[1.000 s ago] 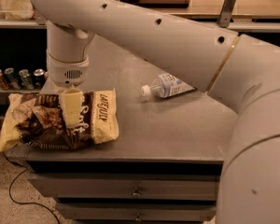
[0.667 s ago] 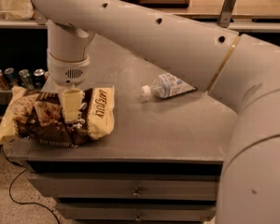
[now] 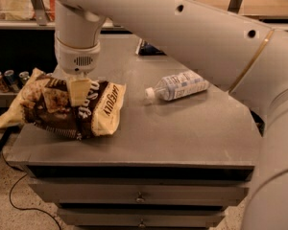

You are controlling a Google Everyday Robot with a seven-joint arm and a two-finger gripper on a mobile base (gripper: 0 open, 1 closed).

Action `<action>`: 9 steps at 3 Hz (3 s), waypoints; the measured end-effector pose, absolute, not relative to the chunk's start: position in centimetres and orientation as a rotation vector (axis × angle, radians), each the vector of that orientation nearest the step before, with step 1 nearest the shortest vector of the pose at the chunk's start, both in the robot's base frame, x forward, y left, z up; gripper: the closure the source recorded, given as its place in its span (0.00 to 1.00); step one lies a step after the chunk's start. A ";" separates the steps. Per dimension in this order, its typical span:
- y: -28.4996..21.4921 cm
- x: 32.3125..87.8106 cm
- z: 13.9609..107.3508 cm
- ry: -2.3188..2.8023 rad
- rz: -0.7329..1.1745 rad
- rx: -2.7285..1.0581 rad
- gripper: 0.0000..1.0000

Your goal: Pick brown chip bag

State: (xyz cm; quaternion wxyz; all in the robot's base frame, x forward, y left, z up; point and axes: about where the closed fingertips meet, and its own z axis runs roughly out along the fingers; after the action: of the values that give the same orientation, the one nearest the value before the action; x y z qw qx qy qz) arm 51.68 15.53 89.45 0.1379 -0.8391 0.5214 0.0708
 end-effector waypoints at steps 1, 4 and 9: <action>14.1 52.3 93.1 1.513 0.105 -2.390 1.00; 12.2 53.6 101.1 1.485 -0.092 -2.322 1.00; 11.5 53.3 99.9 1.475 -0.009 -2.319 1.00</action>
Offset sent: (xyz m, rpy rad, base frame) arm 0.0140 -0.0397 0.1028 -0.0447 -0.1922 -0.0755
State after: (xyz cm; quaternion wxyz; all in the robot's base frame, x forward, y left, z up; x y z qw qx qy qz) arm 53.28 11.49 99.85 0.1956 -0.8275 0.5263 -0.0031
